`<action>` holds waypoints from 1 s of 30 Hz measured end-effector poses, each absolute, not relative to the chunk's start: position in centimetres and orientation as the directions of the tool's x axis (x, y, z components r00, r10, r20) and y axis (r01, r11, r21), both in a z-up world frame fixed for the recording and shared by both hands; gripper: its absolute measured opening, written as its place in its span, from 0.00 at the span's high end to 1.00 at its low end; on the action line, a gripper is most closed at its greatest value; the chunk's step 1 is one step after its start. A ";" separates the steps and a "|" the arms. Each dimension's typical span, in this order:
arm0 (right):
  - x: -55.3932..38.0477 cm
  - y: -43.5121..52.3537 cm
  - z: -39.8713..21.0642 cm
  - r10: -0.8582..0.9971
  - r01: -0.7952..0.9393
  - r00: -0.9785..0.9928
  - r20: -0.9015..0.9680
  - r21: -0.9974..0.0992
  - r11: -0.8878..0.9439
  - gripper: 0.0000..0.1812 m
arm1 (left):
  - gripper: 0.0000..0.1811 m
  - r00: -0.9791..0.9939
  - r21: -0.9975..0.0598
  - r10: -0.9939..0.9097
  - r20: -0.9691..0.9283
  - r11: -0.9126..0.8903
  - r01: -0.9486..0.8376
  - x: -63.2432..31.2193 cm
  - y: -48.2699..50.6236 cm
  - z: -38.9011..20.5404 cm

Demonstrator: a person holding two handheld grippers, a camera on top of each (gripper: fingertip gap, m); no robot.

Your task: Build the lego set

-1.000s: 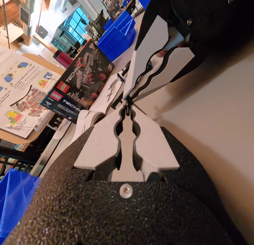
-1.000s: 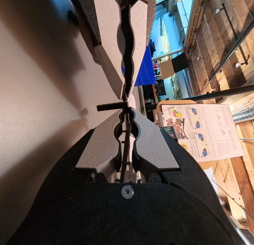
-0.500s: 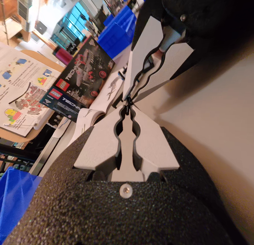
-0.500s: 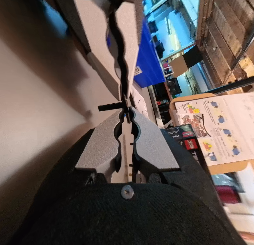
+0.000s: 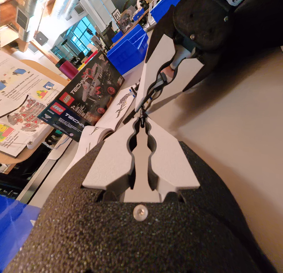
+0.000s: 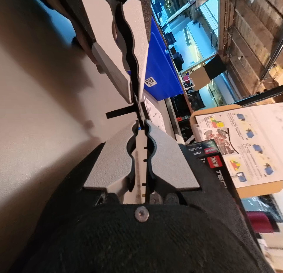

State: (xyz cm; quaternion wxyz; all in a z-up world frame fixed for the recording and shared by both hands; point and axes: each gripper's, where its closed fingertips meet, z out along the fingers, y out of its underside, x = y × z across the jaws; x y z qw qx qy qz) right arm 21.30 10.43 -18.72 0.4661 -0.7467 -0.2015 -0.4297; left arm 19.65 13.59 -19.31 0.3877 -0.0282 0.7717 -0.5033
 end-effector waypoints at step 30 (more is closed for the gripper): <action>22.8 12.0 -17.8 -0.270 0.620 0.502 0.822 -0.559 -0.551 0.99 | 0.94 -0.774 -0.916 -0.549 -0.316 0.389 0.098 21.1 12.4 -18.9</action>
